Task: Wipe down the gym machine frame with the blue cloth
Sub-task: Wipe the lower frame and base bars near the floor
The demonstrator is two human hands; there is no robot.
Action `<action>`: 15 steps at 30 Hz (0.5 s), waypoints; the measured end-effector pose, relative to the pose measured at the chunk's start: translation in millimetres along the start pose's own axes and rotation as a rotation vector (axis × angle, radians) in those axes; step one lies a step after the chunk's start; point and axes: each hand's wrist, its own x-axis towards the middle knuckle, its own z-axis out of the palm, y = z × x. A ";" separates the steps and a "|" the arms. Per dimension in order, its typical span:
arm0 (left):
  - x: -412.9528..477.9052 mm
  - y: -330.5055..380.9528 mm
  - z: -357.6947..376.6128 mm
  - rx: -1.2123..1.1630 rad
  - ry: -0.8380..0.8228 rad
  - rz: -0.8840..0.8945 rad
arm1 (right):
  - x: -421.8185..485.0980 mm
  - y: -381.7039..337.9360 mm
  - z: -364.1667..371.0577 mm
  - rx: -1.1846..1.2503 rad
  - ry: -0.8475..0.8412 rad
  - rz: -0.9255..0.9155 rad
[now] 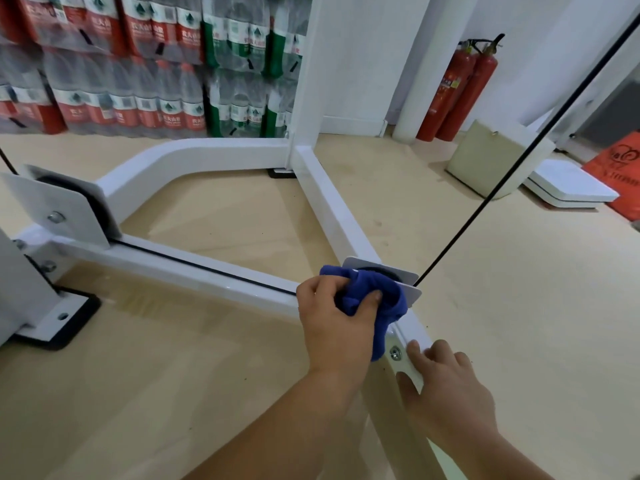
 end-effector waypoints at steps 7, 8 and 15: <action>2.6 0.5 -11.2 0.036 -0.028 0.098 | -0.3 -0.9 0.7 -0.018 0.009 -0.005; 1.5 0.1 -10.5 0.029 -0.020 0.106 | -0.2 -1.3 1.0 -0.020 0.014 -0.007; 1.7 -6.6 -13.6 -0.031 -0.059 -0.017 | 0.9 -0.2 4.6 -0.029 0.018 0.000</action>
